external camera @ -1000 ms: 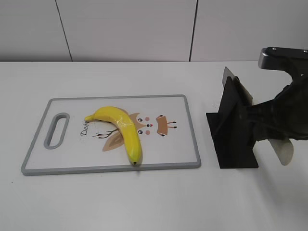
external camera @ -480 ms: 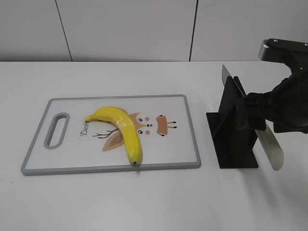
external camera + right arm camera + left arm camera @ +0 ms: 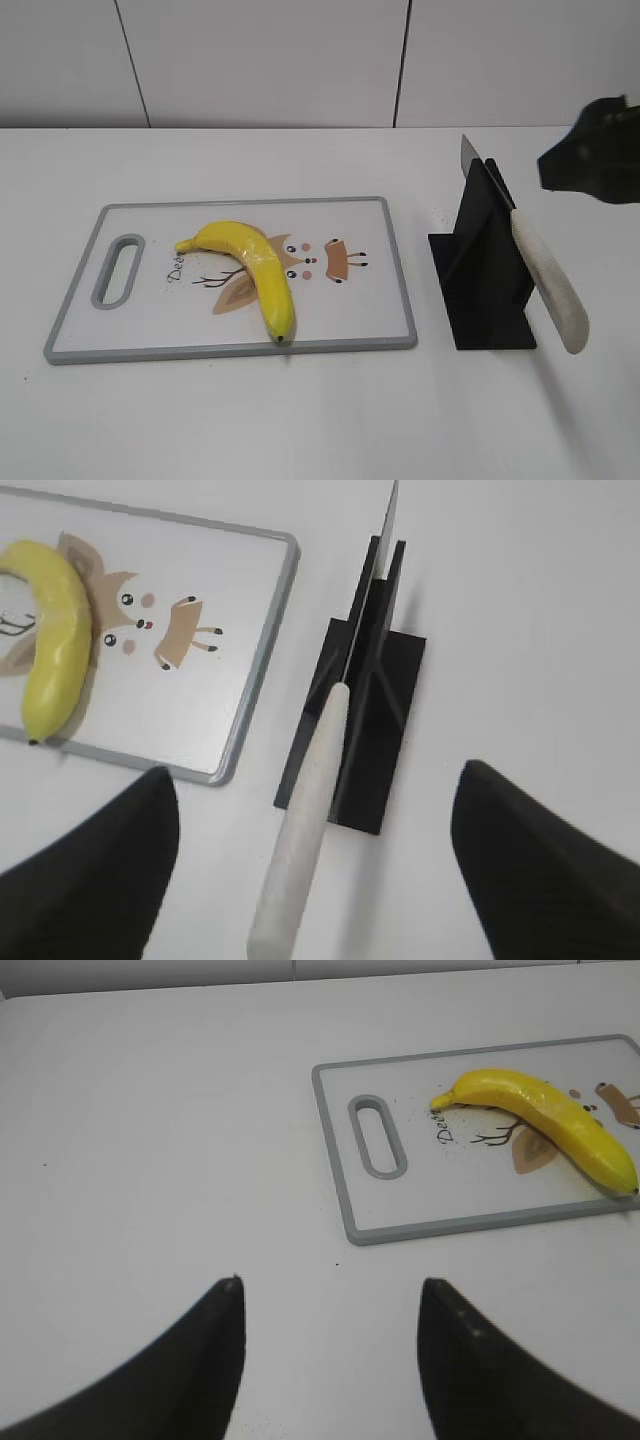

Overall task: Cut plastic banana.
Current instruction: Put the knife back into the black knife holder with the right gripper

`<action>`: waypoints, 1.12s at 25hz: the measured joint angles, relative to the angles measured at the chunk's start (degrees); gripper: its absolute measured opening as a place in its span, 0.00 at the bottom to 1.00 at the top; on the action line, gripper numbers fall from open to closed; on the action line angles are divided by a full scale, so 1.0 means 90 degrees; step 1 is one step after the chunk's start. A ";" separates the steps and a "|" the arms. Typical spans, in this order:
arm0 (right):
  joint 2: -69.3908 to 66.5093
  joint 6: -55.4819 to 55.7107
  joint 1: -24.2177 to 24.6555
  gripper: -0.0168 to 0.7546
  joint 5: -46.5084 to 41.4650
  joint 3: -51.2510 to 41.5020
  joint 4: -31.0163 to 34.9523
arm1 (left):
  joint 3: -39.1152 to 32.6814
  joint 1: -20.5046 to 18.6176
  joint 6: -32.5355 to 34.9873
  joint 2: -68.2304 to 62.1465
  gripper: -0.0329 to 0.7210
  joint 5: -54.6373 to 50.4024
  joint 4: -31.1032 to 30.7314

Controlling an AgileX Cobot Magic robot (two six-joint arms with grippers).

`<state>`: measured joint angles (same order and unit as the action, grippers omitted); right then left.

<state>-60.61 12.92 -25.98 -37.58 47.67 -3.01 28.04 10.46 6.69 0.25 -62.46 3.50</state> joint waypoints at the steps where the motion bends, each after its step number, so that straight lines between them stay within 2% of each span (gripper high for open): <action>1: 0.0292 -0.0176 0.0000 0.87 -0.0109 -0.0064 0.0000 | 0.0000 0.0000 0.0000 0.0000 0.73 0.0000 0.0000; 10: 0.2850 -0.0747 0.0000 0.84 -0.1248 -0.1375 0.0000 | 0.0000 0.0000 -0.0234 0.0000 0.73 0.0000 -0.0025; 20: 0.5355 -0.1007 0.0000 0.80 -0.2276 -0.1993 0.0088 | 0.0000 0.0000 -0.0337 0.0000 0.73 0.0002 -0.0069; 28: 0.6369 -0.1181 0.0000 0.79 -0.2401 -0.2061 0.0084 | 0.0000 0.0000 -0.0339 0.0000 0.73 0.0007 -0.0115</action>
<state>-3.29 2.29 -25.98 -59.19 29.12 -2.25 28.04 10.46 3.64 0.25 -62.40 2.46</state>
